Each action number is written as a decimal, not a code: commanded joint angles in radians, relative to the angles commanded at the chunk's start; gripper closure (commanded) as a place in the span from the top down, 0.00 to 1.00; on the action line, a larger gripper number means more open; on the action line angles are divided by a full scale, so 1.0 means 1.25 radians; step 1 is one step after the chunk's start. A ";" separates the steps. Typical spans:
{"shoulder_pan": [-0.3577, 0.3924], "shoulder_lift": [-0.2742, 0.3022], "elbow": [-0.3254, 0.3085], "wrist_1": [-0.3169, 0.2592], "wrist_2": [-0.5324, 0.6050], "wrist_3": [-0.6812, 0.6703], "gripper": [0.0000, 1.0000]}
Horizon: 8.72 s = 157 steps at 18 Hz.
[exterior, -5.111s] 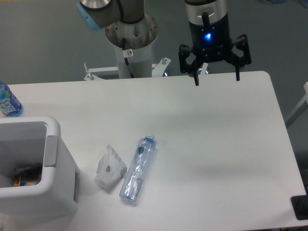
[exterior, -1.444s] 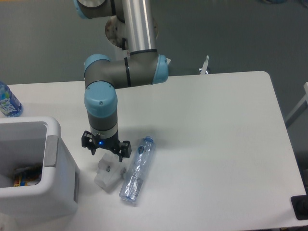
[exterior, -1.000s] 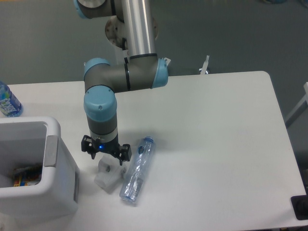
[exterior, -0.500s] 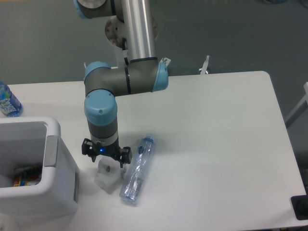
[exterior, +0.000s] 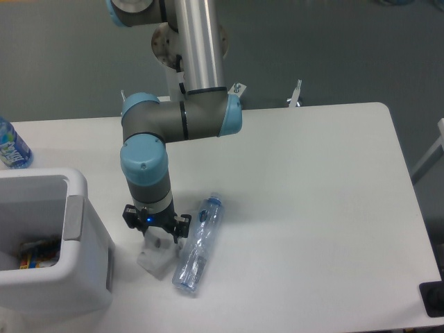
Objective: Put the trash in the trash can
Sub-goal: 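Lower the open gripper over the tissue and close on it, then lift the tissue and carry it over the white trash bin, then open the gripper to drop the tissue into the bin, then move the open gripper back over the clear plastic bottle, then lower the gripper onto the bottle's cap end, then close the gripper on the bottle and begin lifting it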
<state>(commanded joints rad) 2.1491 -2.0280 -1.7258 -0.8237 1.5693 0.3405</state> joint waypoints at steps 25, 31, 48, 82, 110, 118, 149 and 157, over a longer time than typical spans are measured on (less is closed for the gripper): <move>0.094 0.085 0.307 -0.001 -0.147 -0.274 0.00; 0.077 0.200 0.315 -0.001 -0.187 -0.329 0.00; -0.153 0.191 0.276 -0.002 -0.188 -0.329 0.58; 0.299 0.152 0.150 -0.011 -0.112 0.027 1.00; 0.152 -0.021 0.113 -0.001 -0.052 0.125 1.00; 0.104 -0.069 0.137 0.000 -0.050 0.104 1.00; 0.053 -0.166 0.151 0.001 -0.007 0.066 1.00; 0.053 -0.167 0.153 0.002 -0.005 0.055 0.80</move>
<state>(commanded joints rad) 2.2151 -2.2365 -1.5340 -0.8207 1.5631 0.4097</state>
